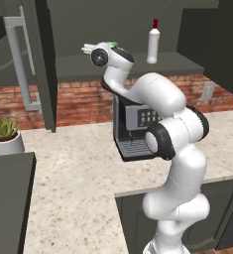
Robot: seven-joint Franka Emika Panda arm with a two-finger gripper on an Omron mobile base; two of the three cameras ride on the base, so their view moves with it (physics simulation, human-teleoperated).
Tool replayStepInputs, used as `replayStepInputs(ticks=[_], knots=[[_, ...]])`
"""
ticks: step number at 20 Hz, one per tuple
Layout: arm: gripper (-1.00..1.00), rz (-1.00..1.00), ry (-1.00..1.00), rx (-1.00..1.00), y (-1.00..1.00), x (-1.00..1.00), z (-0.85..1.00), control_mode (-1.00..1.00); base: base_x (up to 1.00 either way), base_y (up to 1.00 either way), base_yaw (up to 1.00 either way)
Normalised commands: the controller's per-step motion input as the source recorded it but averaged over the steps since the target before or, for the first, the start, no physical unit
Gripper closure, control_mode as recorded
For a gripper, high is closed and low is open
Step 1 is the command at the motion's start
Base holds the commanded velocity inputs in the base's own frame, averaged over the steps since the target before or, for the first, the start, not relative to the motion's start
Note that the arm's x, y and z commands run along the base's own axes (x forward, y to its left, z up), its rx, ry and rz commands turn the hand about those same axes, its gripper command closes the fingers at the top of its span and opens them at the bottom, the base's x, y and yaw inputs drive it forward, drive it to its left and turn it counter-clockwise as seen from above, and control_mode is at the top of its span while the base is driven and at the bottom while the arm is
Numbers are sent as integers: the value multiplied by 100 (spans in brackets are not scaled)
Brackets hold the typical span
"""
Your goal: Open the cabinet directly in front. Then move the liquor and the mug to the dining counter with the jar on it.
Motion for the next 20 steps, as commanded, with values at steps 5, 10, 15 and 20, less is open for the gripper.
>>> replayStepInputs(ticks=[5, 10, 15, 20], knots=[[-100, 0, 0, 0, 0, 37, 0, -100, 0, 0, 0], [100, 0, 0, 0, 0, 23, 0, -100, 0, 0, 0], [100, 0, 0, 0, 0, 3, 0, -100, 0, 0, 0], [100, 0, -1, 0, 0, -2, 3, -100, 0, 0, 0]])
